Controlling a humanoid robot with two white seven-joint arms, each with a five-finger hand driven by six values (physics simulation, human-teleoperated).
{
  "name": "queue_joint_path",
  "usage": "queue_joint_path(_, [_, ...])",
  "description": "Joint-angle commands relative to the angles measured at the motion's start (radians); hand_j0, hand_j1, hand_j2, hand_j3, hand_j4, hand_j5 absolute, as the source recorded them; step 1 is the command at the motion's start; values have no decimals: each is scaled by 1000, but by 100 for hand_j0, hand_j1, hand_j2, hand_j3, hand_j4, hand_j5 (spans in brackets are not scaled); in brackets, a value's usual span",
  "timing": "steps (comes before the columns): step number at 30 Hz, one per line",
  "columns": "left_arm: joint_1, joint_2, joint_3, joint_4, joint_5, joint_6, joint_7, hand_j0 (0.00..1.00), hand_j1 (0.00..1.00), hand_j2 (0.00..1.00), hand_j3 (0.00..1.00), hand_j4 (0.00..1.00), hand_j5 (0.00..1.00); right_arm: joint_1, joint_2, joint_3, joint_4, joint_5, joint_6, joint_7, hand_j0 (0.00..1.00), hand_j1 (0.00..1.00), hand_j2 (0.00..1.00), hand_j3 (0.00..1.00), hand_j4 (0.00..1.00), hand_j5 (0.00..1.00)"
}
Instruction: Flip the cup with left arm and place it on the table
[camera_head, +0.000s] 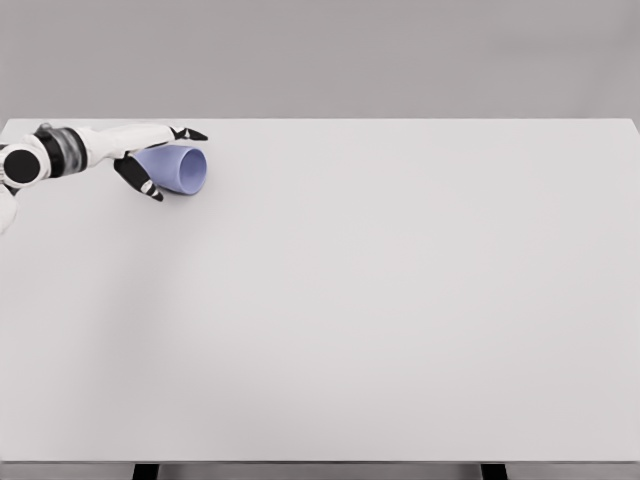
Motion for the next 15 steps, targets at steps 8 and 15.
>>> queue_joint_path(8, [0, -17, 3, 13, 1, 43, 16, 81, 81, 81, 81, 81, 81, 0, 0, 0, 0, 0, 0, 0, 100, 100, 100, 100, 100, 100])
queue_joint_path(15, [0, -20, -11, 12, 3, 45, 16, 73, 73, 73, 73, 73, 73, 0, 0, 0, 0, 0, 0, 0, 100, 100, 100, 100, 100, 100])
